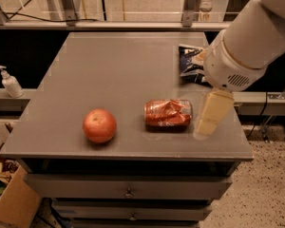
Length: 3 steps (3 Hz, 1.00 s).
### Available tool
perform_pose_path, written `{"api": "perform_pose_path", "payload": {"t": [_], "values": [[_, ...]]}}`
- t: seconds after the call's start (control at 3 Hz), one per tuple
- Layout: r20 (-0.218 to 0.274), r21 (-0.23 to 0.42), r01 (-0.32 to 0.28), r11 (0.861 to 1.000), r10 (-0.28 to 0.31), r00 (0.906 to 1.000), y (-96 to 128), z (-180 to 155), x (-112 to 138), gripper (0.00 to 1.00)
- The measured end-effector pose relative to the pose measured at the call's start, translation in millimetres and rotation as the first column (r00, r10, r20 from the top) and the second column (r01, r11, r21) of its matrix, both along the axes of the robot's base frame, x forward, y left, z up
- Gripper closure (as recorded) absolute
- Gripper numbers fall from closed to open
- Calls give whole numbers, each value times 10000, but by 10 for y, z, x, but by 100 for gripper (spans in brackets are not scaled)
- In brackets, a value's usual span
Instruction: Place coke can upright
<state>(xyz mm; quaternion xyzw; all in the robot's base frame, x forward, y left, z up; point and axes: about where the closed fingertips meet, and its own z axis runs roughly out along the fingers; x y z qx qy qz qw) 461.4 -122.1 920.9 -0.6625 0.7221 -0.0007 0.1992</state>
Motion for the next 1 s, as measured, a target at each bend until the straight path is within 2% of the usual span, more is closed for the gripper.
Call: {"api": "perform_pose_path", "payload": {"t": [0.33, 0.67, 1.0], "values": [[-24, -279, -280, 9992, 280, 9996, 292, -310, 196, 0], [-204, -840, -257, 9961, 240, 9995, 493, -719, 417, 0], [-281, -972, -224, 9950, 197, 9994, 528, -821, 460, 0]]}}
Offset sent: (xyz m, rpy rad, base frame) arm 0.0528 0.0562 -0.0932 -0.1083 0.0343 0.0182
